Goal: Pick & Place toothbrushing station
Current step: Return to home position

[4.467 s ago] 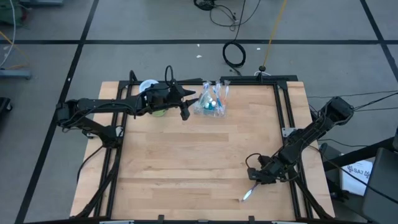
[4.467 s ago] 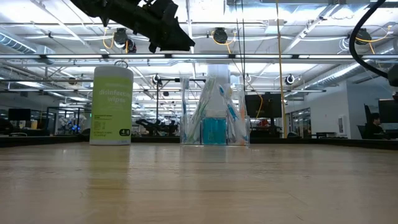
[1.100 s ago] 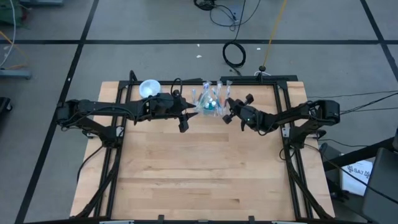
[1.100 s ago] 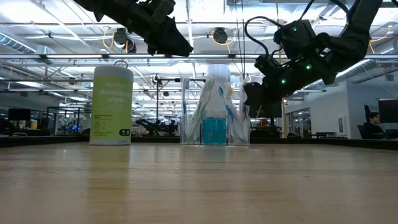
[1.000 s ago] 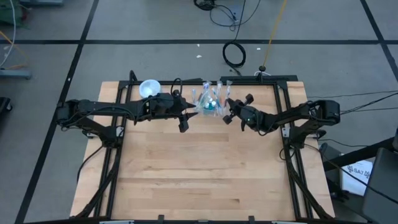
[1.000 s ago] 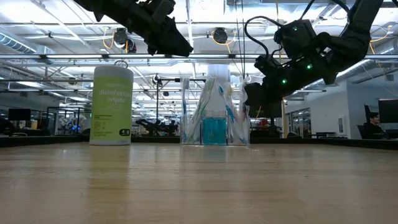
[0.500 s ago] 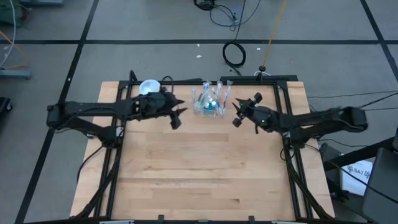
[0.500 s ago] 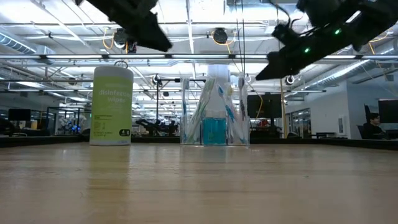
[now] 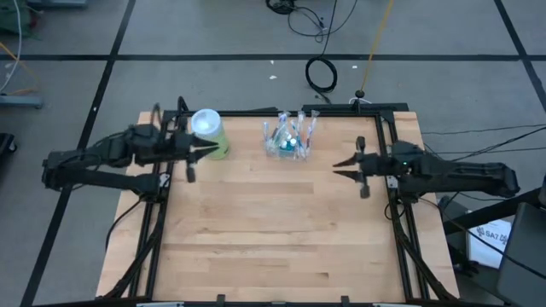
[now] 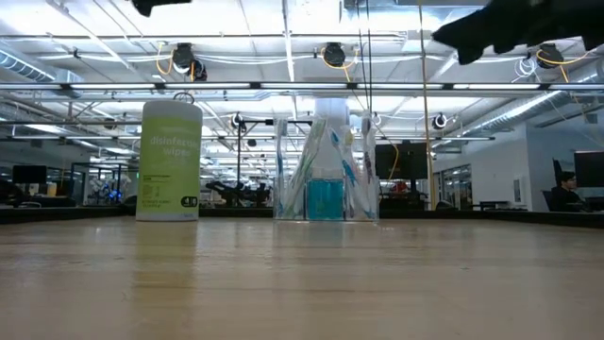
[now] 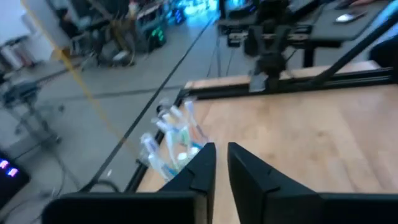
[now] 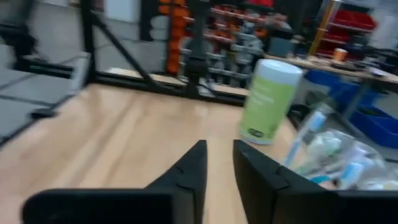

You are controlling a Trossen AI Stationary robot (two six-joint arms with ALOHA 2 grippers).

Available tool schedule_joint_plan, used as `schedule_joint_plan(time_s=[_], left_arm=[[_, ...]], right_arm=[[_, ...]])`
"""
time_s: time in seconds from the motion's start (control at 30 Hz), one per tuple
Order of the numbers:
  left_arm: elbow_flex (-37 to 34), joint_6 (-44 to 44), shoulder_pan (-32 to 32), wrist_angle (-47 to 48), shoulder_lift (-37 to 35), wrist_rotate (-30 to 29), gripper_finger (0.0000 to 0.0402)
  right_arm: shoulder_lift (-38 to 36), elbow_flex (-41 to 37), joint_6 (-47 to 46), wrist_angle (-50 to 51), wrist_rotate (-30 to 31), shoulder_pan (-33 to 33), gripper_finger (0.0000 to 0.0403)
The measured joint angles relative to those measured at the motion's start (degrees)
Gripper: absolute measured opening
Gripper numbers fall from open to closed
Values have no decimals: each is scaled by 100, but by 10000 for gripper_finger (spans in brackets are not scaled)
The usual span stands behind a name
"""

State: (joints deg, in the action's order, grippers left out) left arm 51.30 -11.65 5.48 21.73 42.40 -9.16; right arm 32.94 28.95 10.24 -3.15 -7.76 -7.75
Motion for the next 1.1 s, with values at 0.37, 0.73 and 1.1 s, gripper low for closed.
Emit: schedule_joint_plan(time_s=[0.37, 0.73, 1.1], left_arm=[[-2319, -277, 12, -1525, -1956, -182, 9], [-3496, -221, 11, -1704, -3776, 39, 6], [-3584, 18, 2, -1059, -4208, 7, 29]], right_arm=[[-1469, -976, -156, -129, -262, -2, 8], [-3105, -1723, -553, -130, -91, -7, 1], [-3276, -1813, -658, 471, 619, -9, 1]])
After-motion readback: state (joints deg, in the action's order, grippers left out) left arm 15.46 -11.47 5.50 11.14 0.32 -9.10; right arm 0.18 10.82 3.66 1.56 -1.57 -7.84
